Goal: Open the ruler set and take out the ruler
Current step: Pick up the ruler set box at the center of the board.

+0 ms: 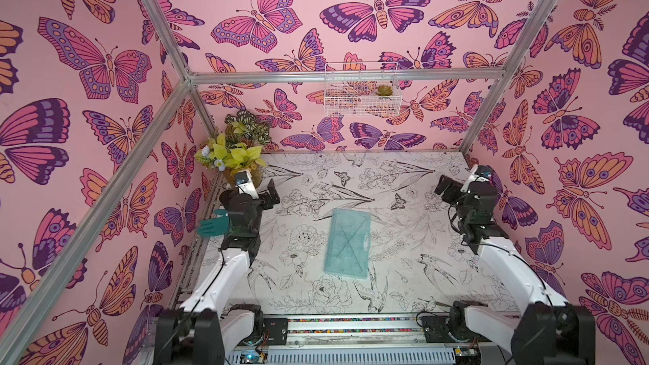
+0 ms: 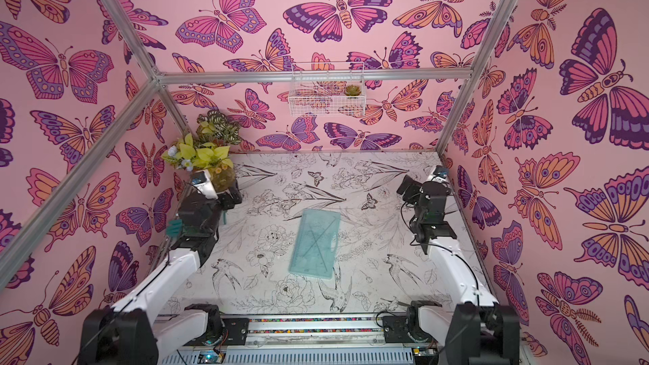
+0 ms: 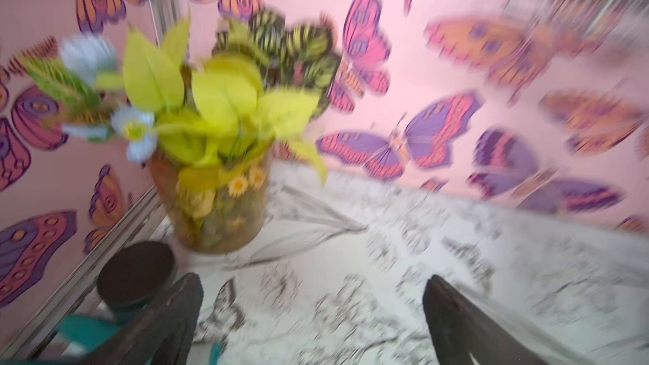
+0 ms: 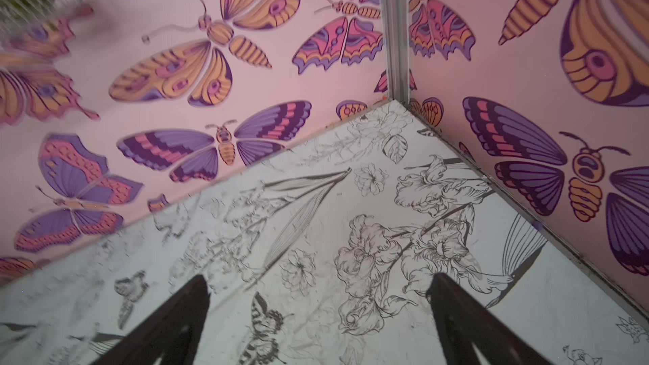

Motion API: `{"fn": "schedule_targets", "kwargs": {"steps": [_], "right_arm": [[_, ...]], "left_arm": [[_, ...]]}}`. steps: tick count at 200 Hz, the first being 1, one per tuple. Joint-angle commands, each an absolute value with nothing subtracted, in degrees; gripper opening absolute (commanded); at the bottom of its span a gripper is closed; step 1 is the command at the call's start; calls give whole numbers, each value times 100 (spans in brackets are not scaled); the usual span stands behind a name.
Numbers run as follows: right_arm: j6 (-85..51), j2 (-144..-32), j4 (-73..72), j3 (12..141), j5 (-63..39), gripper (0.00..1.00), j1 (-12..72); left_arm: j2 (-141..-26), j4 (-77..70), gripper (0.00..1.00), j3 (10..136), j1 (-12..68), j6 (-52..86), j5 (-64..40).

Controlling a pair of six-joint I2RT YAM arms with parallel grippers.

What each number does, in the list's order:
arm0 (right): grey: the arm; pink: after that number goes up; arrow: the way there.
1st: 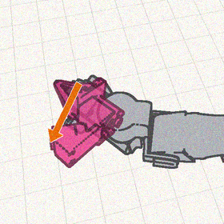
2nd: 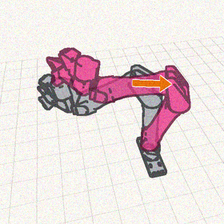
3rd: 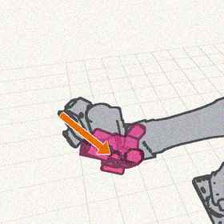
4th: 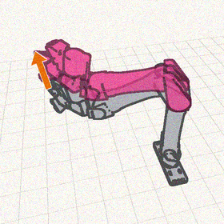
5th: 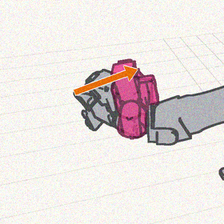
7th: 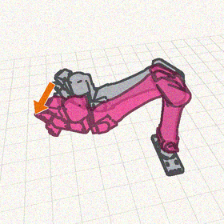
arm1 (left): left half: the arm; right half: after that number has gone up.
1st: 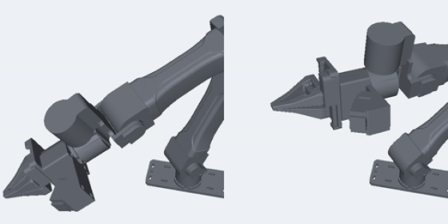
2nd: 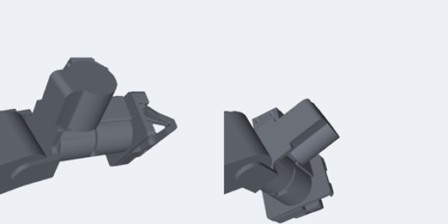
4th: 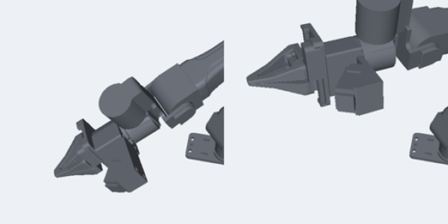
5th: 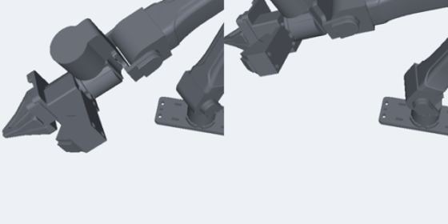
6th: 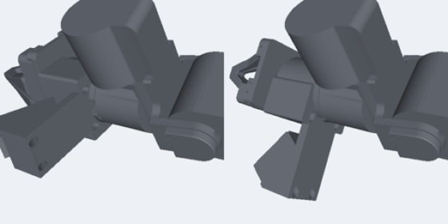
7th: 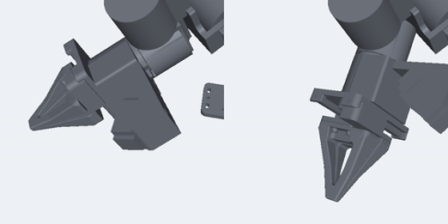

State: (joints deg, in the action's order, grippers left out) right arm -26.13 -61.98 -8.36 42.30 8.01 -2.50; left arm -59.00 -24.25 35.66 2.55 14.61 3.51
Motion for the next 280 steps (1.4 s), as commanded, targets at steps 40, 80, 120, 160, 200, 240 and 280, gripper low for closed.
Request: {"fn": "schedule_targets", "kwargs": {"steps": [40,80,120,160,200,240,280], "right_arm": [[-3407,-6491,2363,4908,-202,80,-315],[-3270,-6665,3003,5130,-376,78,-316],[-3192,-6773,3241,5265,-600,78,-312],[-3132,-6682,3263,5247,-791,78,-316],[-3088,-6518,3335,5271,-783,79,-316],[-3048,-6516,3350,5335,-712,79,-315],[-3045,-6529,3290,5318,-781,79,-312]], "left_arm": [[-5362,1131,95,4385,2853,2100,351],[-6739,3438,80,5500,5186,2671,2012],[-8968,4657,70,7085,6218,3698,2158],[-10709,5185,60,8581,6392,4042,1723],[-11539,5273,49,9322,6402,4228,1597],[-12190,5286,46,9820,6394,4202,1367],[-12457,5282,45,9981,6291,4190,1320]]}}
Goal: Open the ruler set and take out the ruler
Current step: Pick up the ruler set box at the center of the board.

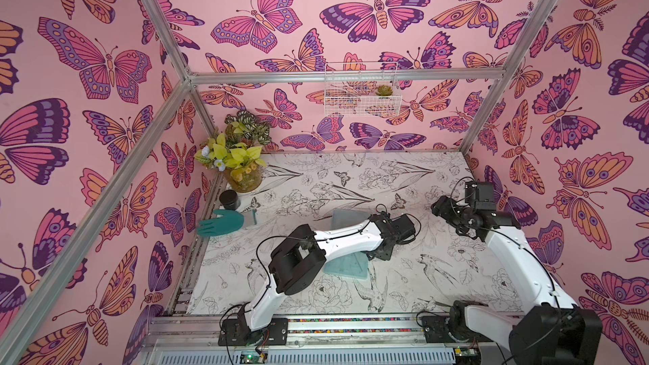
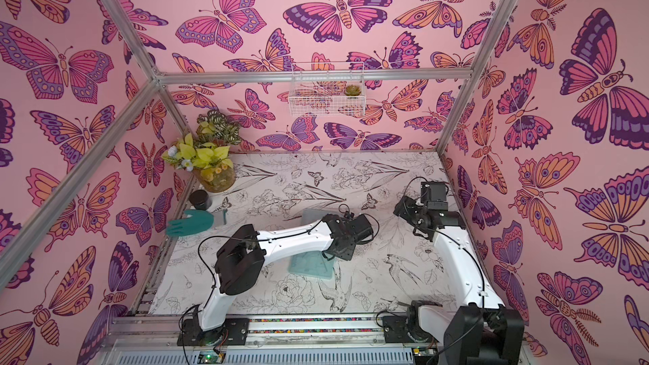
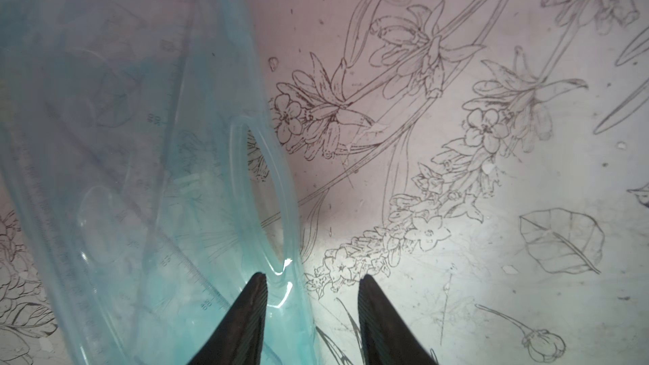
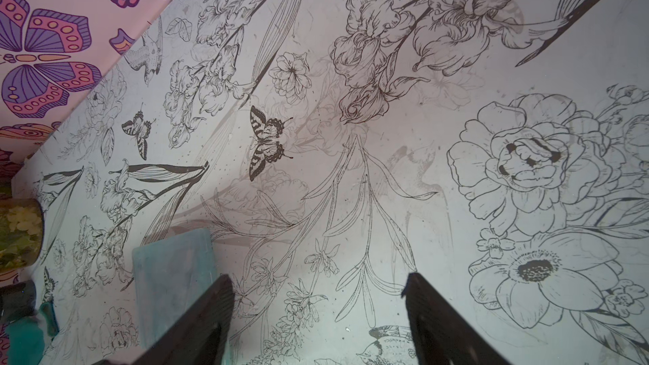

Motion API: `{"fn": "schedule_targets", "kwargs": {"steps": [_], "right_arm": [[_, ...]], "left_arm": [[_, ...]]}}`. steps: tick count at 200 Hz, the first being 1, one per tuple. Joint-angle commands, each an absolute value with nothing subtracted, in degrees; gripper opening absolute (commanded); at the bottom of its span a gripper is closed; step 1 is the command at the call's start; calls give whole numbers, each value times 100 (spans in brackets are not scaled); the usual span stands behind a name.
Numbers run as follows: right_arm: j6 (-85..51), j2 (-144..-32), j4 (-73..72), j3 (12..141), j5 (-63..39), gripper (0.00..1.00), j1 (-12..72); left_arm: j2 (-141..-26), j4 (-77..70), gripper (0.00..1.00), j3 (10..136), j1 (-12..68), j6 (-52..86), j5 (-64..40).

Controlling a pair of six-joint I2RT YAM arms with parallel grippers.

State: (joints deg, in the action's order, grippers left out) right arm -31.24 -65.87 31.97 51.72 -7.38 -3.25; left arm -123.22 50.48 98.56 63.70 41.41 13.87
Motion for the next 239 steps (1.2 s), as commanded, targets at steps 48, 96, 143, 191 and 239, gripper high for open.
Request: {"fn": "schedule_targets", "kwargs": {"steps": [48,96,143,191,239], "right_arm": [[-3027,-6513,3254,5295,-824,79,-314],[-3034,-6546,3209,5256,-866,79,-315],[-3020,-6508,3234,5238,-836,79,-316],[-3018,-6450,3285,5238,-820,79,-316],[-3126,-6442,3248,5173,-1266,79,-286]], "left_arm": [[-12687,5199,41,10010,6201,4096,1248],[-12907,4972,39,10002,6139,3919,1175],[-12966,4775,26,9878,6073,3858,1038],[-12353,4591,9,9348,6078,3367,1069],[-11144,4582,0,8663,6072,2443,1201]]}}
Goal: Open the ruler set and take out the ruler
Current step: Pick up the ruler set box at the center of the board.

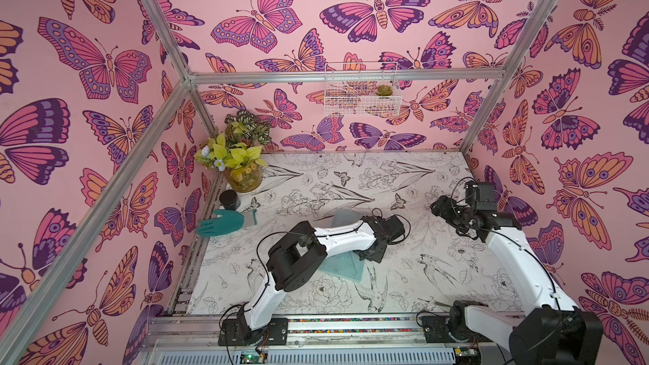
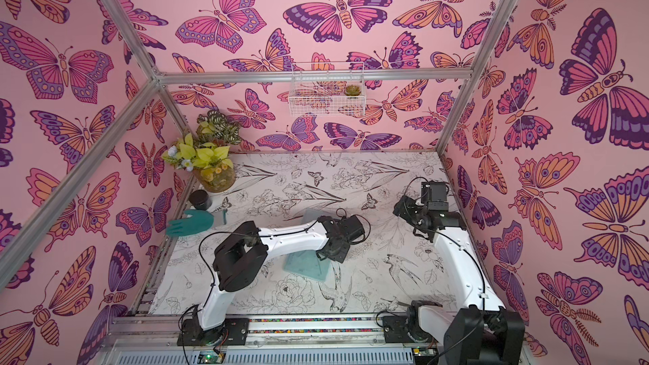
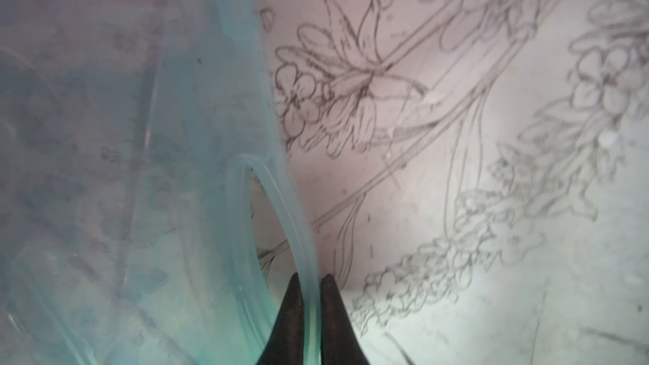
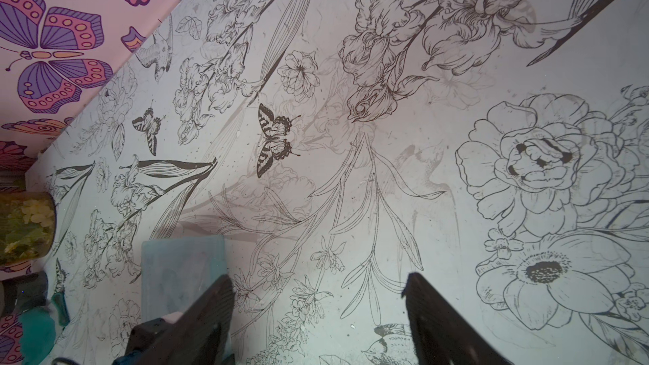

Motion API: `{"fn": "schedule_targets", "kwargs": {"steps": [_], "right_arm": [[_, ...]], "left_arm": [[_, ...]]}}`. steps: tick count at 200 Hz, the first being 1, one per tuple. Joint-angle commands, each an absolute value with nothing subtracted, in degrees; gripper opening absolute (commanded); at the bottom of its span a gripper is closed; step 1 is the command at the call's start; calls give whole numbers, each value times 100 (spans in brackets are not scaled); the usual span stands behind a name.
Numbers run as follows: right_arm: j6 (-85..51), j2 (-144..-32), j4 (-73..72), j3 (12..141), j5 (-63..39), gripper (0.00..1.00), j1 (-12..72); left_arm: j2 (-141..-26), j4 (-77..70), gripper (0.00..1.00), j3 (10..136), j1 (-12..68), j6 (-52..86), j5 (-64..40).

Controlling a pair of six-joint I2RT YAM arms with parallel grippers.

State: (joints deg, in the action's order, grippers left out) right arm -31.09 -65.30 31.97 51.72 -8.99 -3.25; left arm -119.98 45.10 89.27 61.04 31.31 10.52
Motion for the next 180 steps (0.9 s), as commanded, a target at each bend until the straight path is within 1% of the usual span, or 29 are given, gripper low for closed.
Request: {"fn": "schedule_targets", "kwargs": {"steps": [1,36,47,63,102,114,116,149,180], "right_arm": [[-3128,-6438,3246,5170,-1274,79,-279],[-3225,-6426,3246,5070,-2163,79,-90],[-3288,-6379,3138,4975,-2521,77,-88],[-3458,-6242,2820,4757,-3029,77,-88],[-3598,-5832,2426,4424,-3593,79,-69],[-3687,-5661,2251,4272,-3665,80,-47],[-3714,-5636,2208,4247,-3801,80,-40],[-4315,-5371,1185,3601,-4405,73,73],[-4761,-5385,527,3277,-4463,68,431]], "left_arm": [[-11118,4581,0,8647,6068,2417,1189],[-10160,4464,0,8254,6047,1821,237],[-9889,4368,0,8073,6006,1691,-69],[-9557,4163,0,7768,5863,1546,-573],[-9157,3433,0,7105,5344,1443,-1851],[-9116,3178,0,6967,5234,1515,-2041],[-9115,3141,0,6951,5220,1526,-2070],[-9078,2547,0,6727,4992,1779,-2387],[-8985,1981,0,6488,4843,2062,-2544]]}}
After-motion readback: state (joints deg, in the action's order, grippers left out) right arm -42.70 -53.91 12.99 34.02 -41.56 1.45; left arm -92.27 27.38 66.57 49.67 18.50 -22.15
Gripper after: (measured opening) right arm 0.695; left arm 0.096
